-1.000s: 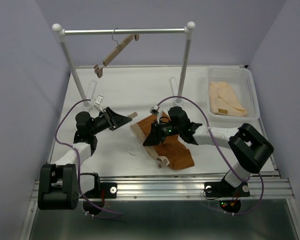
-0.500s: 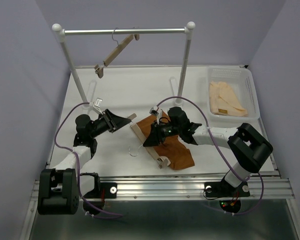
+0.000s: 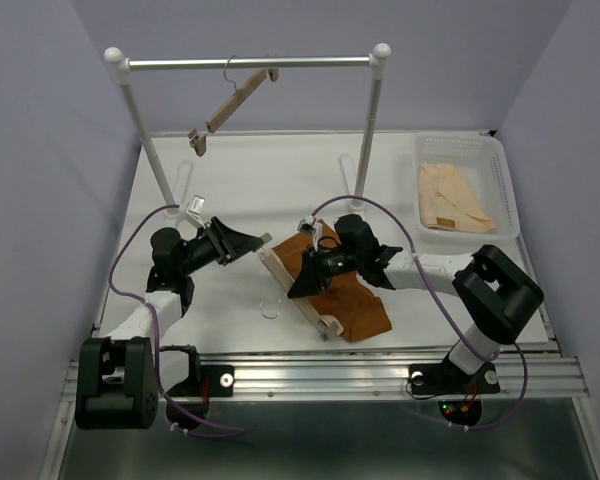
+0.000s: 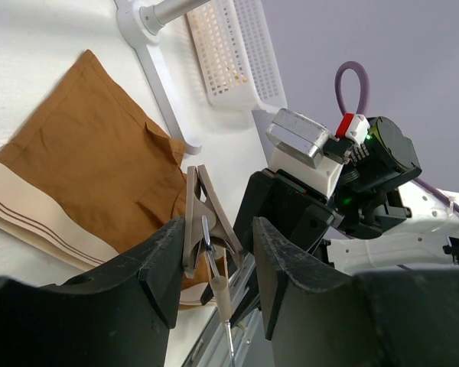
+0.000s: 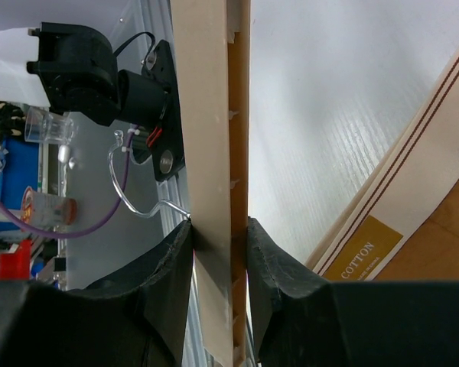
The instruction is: Clip the underwear to the hanger
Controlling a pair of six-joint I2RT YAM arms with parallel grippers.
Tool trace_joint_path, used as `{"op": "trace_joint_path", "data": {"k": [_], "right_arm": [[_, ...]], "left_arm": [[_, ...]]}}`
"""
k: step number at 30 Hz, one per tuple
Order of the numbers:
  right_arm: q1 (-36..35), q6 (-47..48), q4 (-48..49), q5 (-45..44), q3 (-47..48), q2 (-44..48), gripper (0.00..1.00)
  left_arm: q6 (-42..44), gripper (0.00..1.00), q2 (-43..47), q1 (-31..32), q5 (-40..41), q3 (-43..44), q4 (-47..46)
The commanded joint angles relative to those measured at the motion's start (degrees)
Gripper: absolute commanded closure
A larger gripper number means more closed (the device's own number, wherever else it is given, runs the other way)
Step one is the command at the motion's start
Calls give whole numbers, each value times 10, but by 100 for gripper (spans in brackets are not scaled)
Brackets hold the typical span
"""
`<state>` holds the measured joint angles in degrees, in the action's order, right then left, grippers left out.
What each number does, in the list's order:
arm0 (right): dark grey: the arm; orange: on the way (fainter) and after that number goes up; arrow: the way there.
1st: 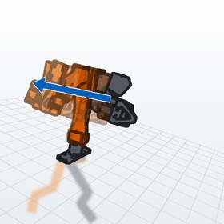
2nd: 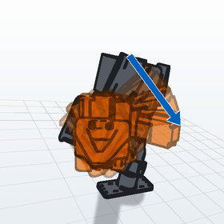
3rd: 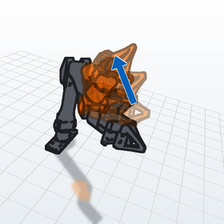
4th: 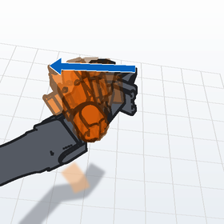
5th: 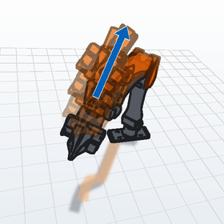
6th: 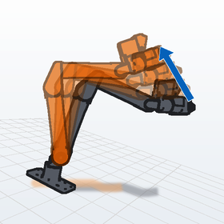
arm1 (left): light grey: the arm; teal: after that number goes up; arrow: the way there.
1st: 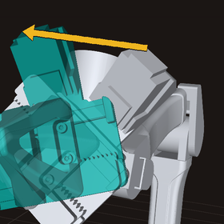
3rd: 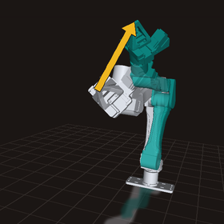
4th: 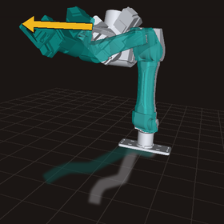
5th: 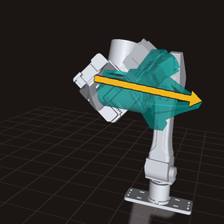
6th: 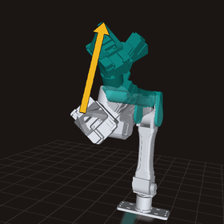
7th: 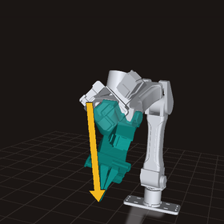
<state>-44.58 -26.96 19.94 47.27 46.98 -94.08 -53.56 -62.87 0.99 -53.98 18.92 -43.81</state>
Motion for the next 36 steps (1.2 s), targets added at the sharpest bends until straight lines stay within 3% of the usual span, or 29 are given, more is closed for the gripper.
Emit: {"op": "trace_joint_path", "data": {"k": [1,5,9,12,18,23,25,26,27,36], "right_arm": [[4,6,14,23,12,-2,99],[4,1,14,5,13,-4,99],[4,-1,14,-12,15,2,99],[4,1,12,-24,18,6,99],[4,-4,12,-44,23,11,99],[4,-11,12,-53,27,11,99],[4,-14,11,-57,27,12,99],[4,-15,11,-57,27,12,99],[4,-17,10,-60,26,13,99],[4,-14,-3,-80,27,14,99]], "left_arm": [[7,52,3,-2,-16,24,-19],[7,65,6,-2,-18,23,-19],[6,69,6,-1,-17,19,-18],[5,81,6,0,-17,18,-18],[6,65,6,5,-17,17,-13],[10,65,6,7,-12,20,-5],[13,74,6,9,-12,21,-2],[14,94,6,9,-8,21,0],[16,100,6,10,-4,22,3],[23,100,18,11,18,27,27]]}}
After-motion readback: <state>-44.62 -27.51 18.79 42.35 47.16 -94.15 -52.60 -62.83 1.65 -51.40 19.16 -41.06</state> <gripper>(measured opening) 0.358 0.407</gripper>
